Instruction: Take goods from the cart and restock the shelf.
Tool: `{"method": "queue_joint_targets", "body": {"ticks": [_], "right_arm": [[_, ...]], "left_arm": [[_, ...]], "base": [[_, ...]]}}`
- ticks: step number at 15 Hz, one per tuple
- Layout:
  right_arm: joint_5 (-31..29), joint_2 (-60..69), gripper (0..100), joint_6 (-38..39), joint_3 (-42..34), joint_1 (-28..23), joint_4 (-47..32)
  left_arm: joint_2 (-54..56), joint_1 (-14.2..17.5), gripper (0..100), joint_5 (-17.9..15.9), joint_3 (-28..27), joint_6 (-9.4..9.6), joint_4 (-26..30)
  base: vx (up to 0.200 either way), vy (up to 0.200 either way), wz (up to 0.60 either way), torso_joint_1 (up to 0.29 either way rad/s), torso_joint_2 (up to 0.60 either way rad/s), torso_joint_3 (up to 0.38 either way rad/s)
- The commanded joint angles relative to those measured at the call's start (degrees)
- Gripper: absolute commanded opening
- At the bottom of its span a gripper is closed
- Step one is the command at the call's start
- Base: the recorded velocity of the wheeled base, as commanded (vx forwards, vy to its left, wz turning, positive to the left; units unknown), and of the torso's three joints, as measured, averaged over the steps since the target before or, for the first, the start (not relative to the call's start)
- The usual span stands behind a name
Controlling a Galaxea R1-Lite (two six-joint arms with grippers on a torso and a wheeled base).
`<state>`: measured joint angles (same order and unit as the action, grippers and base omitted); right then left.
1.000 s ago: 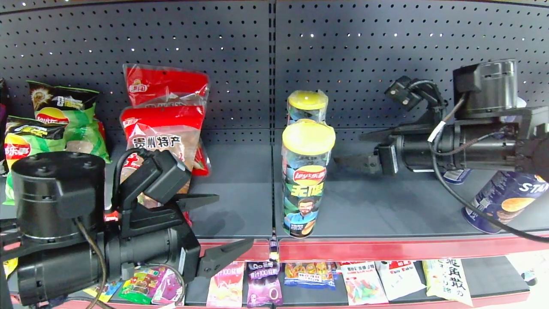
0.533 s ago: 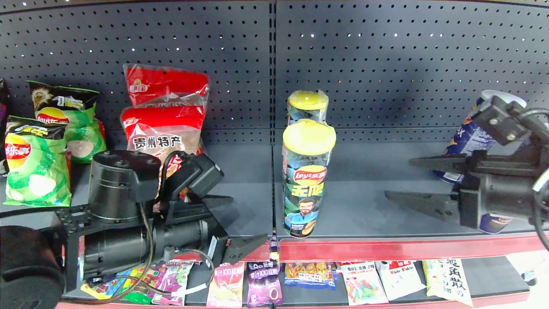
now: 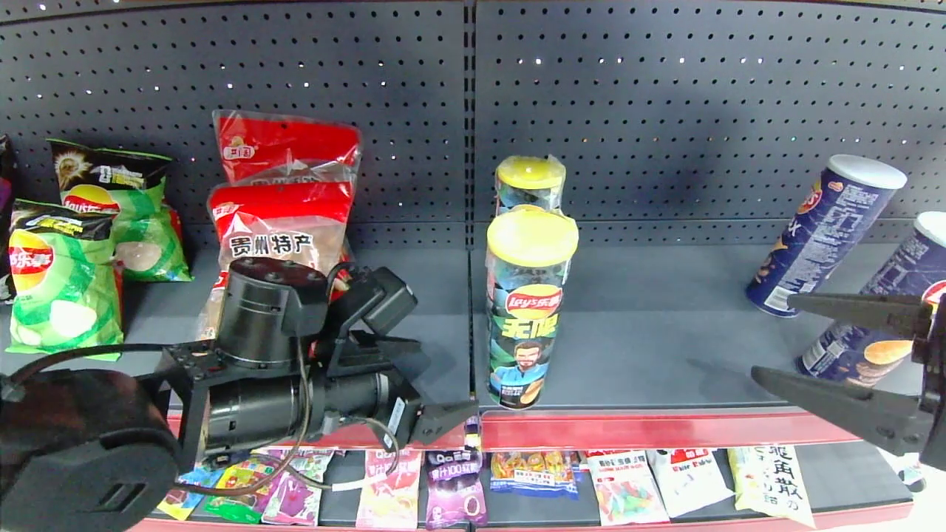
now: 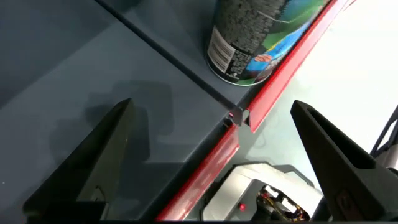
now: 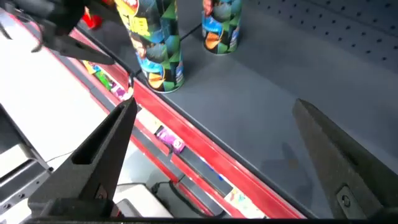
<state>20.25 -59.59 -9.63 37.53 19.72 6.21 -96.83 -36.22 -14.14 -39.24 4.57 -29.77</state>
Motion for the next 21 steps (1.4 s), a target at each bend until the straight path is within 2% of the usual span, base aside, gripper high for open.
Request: {"method": "queue_joint_targets", "body": {"ticks": [1, 7, 21], "right_arm": [[0.05, 0.96, 100, -0.04, 0.08, -0.21, 0.04], [-0.03, 0.96, 100, -0.04, 0.43, -0.21, 0.04], [-0.03, 0.7, 100, -0.04, 0.35, -0.21, 0.04]], "left_arm": [[-3.63, 0.01, 100, 0.69, -3.12, 0.0, -0.03], [-6.18, 0.27, 100, 2.19, -5.76, 0.09, 0.15], [-7.67, 1.06, 100, 4.47, -8.13, 0.09, -0.03]], "base": [[0.0, 0.0, 0.0, 0.0, 0.0, 0.0], [0.0, 0.0, 0.0, 0.0, 0.0, 0.0], [0.0, 0.0, 0.0, 0.0, 0.0, 0.0]]}}
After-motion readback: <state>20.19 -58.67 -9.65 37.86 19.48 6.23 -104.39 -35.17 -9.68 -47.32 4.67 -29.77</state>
